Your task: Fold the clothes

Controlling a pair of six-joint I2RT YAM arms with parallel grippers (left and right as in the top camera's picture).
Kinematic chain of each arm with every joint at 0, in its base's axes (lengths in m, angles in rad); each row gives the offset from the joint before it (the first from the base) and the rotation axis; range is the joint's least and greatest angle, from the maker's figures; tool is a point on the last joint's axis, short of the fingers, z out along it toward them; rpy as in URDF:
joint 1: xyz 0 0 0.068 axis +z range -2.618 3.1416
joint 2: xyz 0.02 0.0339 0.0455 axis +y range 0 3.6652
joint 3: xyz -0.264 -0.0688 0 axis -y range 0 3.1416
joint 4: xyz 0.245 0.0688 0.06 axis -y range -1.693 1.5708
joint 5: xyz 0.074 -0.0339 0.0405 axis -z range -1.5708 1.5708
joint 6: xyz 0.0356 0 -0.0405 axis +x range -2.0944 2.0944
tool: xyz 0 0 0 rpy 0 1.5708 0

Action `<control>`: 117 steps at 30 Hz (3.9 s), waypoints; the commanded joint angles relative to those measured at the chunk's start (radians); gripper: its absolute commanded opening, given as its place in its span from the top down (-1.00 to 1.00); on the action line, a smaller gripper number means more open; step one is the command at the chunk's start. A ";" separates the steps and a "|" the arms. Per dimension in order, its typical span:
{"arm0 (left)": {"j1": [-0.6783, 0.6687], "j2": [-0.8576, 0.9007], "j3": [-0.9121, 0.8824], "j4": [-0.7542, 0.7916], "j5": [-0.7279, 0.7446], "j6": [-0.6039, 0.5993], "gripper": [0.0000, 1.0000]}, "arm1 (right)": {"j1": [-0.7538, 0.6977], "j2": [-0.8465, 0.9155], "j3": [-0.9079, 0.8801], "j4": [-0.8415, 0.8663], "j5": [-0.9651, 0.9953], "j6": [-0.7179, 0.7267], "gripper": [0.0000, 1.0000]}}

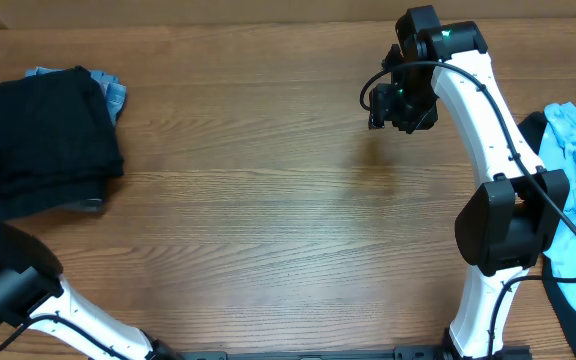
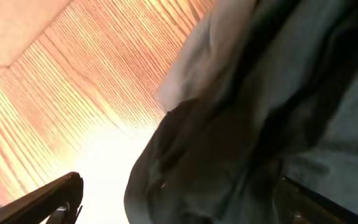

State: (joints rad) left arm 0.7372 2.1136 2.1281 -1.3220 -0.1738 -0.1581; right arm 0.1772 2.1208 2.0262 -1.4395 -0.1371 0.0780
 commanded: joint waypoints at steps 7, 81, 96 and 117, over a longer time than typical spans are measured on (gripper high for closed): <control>-0.059 -0.099 0.170 -0.073 0.640 0.157 -0.36 | -0.003 -0.023 0.018 0.031 0.002 -0.003 -0.11; -0.704 -1.341 -1.175 0.380 0.241 0.056 -1.00 | -0.073 -1.402 -1.104 0.375 0.114 0.027 -1.00; -0.704 -1.341 -1.175 0.380 0.241 0.056 -1.00 | -0.140 -2.108 -1.709 1.017 0.136 0.027 -1.00; -0.704 -1.341 -1.175 0.380 0.241 0.056 -1.00 | -0.150 -2.112 -2.018 1.355 0.137 -0.101 -1.00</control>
State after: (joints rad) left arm 0.0322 0.7746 0.9550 -0.9459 0.0765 -0.0803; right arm 0.0326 0.0151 0.0181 -0.0895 0.0002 -0.0193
